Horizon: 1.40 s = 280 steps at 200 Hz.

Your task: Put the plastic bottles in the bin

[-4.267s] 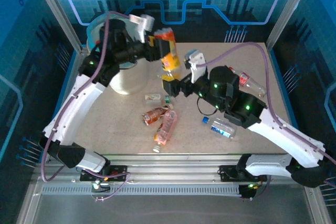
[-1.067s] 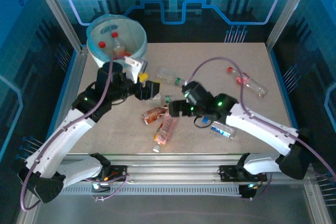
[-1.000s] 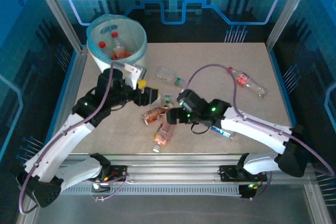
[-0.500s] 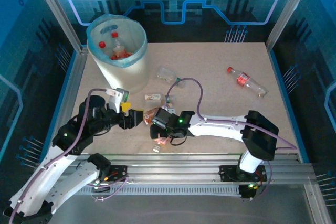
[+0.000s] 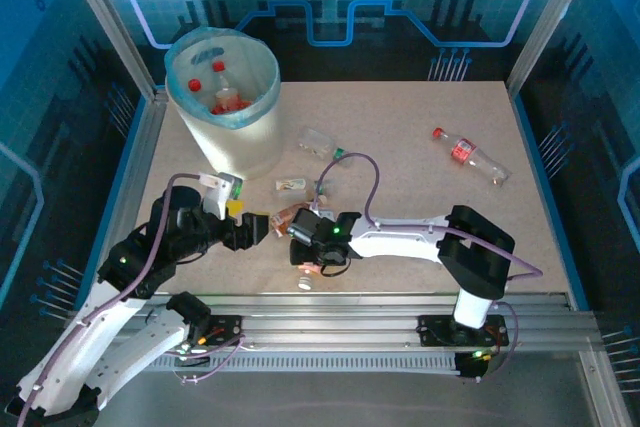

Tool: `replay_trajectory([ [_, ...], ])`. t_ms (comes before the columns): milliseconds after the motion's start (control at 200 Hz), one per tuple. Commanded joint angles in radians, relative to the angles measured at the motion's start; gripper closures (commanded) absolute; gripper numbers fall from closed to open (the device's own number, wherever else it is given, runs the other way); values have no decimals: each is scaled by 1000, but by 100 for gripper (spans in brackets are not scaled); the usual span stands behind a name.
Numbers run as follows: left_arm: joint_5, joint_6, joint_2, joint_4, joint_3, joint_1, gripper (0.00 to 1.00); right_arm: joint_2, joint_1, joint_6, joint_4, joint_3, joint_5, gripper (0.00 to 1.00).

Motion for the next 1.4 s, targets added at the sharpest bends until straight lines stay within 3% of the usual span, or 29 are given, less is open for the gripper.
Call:
replay_trajectory([
  [0, -29, -20, 4, -30, 45, -6, 20, 1, -12, 18, 3, -37, -10, 29],
  [145, -31, -26, 18, -25, 83, -5, 20, -53, -12, 21, -2, -64, 10, 35],
  [380, -2, -58, 79, -3, 177, -5, 20, -224, 14, -32, -95, -72, 118, 38],
  [530, 56, -70, 142, 35, 246, -5, 19, -372, 67, -125, -97, -91, 273, 39],
  [700, 179, -117, 237, 106, 322, -5, 19, -544, 71, -340, 8, -111, 338, 40],
  [850, 321, -193, 328, 190, 383, -10, 17, -666, 72, -590, 120, -109, 301, 41],
  [1006, 333, -239, 386, 237, 411, -59, 16, -727, 69, -746, 146, -77, 216, 38],
  [1221, 337, -287, 387, 307, 373, -106, 14, -763, 69, -796, 157, -61, 119, 40],
  [1396, 296, -303, 385, 300, 346, -126, 19, -782, 69, -797, 191, -78, 41, 40],
])
